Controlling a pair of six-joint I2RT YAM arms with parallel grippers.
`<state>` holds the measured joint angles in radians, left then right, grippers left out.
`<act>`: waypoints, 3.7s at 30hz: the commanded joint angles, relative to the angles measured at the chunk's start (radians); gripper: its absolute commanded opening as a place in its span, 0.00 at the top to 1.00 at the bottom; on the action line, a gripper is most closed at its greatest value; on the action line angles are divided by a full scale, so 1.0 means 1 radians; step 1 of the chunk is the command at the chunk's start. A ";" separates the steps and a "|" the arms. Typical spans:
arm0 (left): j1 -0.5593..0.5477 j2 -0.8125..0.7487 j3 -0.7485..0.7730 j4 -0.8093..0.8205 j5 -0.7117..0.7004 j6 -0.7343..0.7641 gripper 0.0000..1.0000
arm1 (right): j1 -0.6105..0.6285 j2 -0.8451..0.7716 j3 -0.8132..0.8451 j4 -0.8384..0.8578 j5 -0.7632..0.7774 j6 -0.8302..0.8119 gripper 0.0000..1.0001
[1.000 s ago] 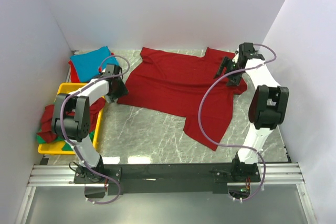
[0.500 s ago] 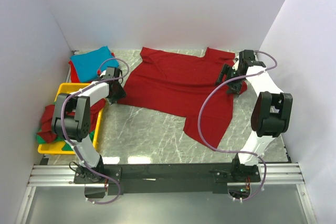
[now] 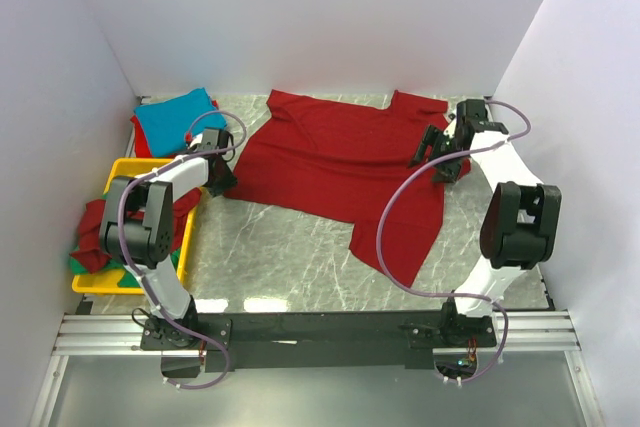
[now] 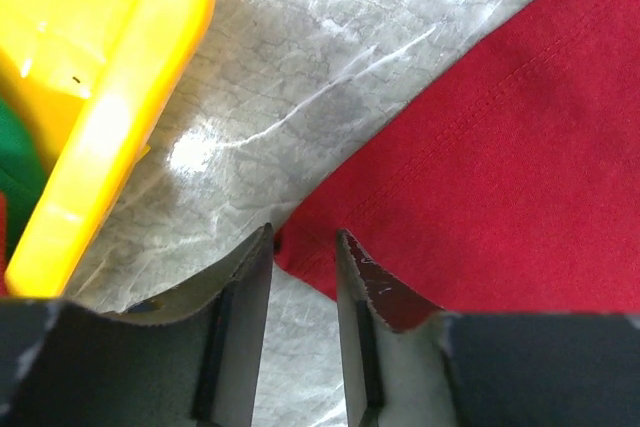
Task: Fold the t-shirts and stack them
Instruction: Fold the tshirt
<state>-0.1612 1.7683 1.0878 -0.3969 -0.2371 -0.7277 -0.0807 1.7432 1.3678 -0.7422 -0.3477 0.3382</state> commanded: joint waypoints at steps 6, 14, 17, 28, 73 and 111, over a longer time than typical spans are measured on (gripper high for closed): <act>-0.001 0.026 -0.016 0.033 -0.008 -0.013 0.63 | 0.007 -0.088 -0.079 0.035 0.016 0.018 0.18; -0.001 0.045 -0.025 0.039 0.010 -0.003 0.81 | 0.007 -0.108 -0.098 0.032 0.019 0.030 0.18; -0.001 0.037 -0.028 0.038 0.013 0.001 0.94 | 0.007 -0.125 -0.101 0.020 0.029 0.028 0.18; -0.001 -0.020 -0.003 0.010 0.053 0.050 0.99 | 0.076 -0.316 -0.341 -0.029 0.082 0.068 0.21; 0.028 -0.055 0.014 0.044 0.229 0.229 0.99 | 0.457 -0.757 -0.906 -0.051 0.346 0.617 0.51; 0.045 -0.150 -0.039 0.010 0.240 0.257 0.99 | 0.498 -0.841 -0.803 -0.301 0.329 0.561 1.00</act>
<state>-0.1211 1.6726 1.0618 -0.3813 -0.0044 -0.4931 0.4068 0.9379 0.5232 -0.9451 -0.0196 0.9073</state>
